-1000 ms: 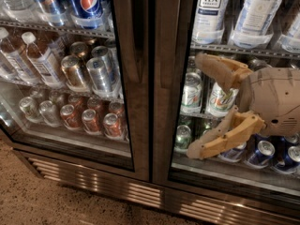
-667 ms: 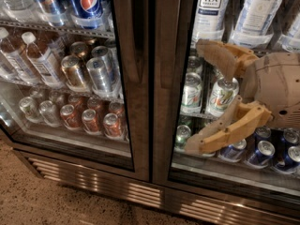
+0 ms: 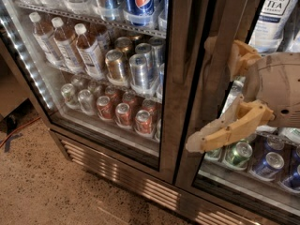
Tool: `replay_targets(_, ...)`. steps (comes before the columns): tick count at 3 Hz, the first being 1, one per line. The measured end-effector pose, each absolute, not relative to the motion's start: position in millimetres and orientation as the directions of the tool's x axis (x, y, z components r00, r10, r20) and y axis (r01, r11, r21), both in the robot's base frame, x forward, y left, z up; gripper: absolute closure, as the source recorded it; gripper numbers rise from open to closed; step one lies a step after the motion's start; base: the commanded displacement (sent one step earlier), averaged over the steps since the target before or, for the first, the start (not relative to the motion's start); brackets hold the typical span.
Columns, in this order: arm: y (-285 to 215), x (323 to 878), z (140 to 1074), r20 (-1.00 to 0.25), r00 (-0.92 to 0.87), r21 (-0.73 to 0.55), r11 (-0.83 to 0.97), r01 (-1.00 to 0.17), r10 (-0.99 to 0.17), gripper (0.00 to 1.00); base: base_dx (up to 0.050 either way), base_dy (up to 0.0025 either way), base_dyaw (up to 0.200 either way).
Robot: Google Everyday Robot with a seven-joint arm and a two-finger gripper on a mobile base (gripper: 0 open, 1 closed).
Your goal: Open right fridge door
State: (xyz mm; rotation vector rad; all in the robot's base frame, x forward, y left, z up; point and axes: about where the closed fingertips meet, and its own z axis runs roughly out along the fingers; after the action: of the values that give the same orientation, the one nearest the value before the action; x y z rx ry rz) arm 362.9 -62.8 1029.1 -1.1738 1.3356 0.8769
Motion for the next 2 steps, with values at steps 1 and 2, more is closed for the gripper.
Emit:
replay_targets(1,-62.8,362.8,1029.1,-0.984,0.091,-0.125,0.235,-0.964,-0.153,0.18,0.000,0.00000,0.000)
replay_targets(2,-62.8,362.8,1029.1,-0.984,0.091,-0.125,0.235,-0.964,-0.153,0.41,0.000,0.00000,0.000)
